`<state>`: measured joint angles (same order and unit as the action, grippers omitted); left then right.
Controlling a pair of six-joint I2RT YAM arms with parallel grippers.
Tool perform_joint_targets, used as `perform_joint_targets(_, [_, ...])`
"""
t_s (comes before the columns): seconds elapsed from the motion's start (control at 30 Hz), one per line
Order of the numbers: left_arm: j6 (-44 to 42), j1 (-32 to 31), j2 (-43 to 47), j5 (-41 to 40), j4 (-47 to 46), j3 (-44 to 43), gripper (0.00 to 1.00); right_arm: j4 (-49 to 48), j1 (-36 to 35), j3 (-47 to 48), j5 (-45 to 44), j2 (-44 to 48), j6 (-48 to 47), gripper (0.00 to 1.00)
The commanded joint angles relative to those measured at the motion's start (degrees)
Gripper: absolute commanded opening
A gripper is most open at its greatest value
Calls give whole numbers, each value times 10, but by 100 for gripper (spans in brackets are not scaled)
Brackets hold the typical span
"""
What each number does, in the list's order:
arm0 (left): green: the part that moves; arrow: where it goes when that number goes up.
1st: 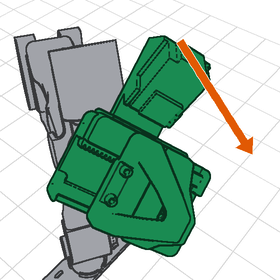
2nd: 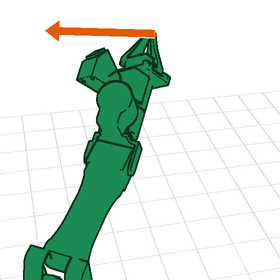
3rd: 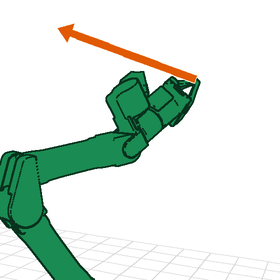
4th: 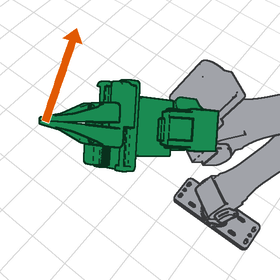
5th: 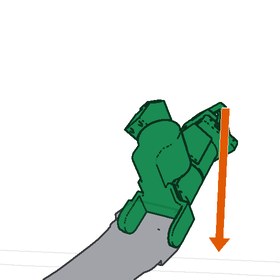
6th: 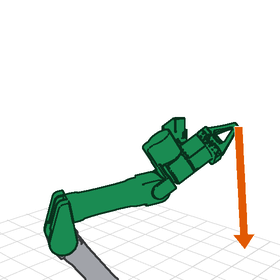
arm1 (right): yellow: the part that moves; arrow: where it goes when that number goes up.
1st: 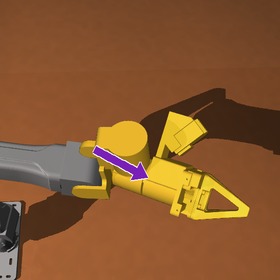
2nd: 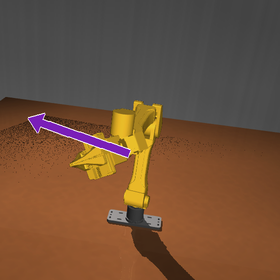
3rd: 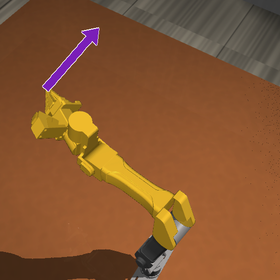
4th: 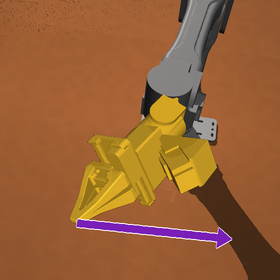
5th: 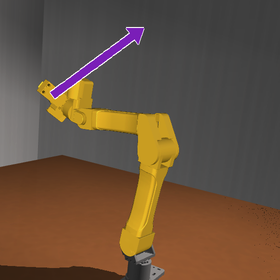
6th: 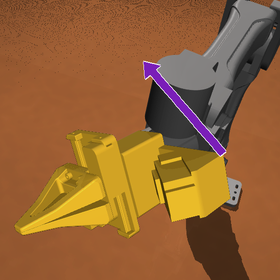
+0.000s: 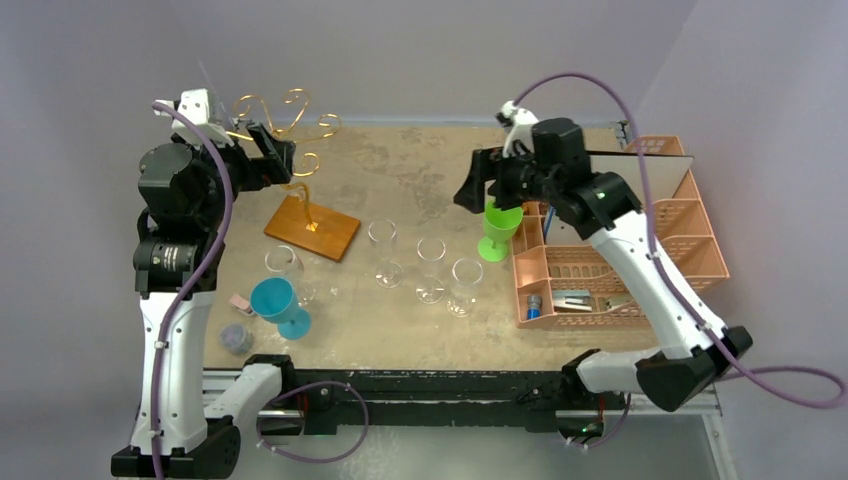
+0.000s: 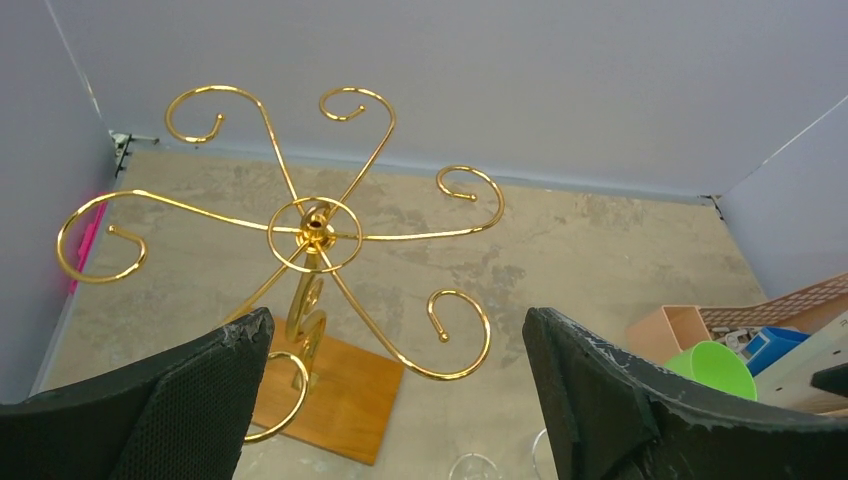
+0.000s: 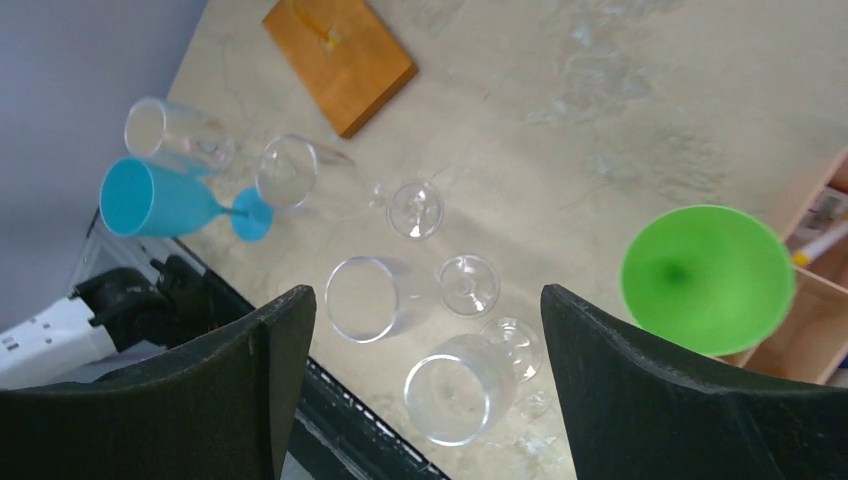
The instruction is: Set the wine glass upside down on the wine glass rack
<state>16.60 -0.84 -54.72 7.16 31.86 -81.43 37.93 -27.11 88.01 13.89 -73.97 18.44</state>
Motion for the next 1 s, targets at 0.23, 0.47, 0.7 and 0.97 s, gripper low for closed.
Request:
perform_joint_targets(0.23, [32,-3,38,-18,36,-3,94,63,-162,113,-116,-130,2,76])
perform_joint_targets(0.47, [57,-2,50,-2,16,3,94,114,-207,184,-128,-219,24,61])
perform_joint_targets(0.7, [75,-3,55,60,-33,31,94,154,-239,287,-186,-313,27,53])
perform_joint_targets(0.97, [90,-2,45,67,-42,35,93,200,-271,335,-232,-384,18,41])
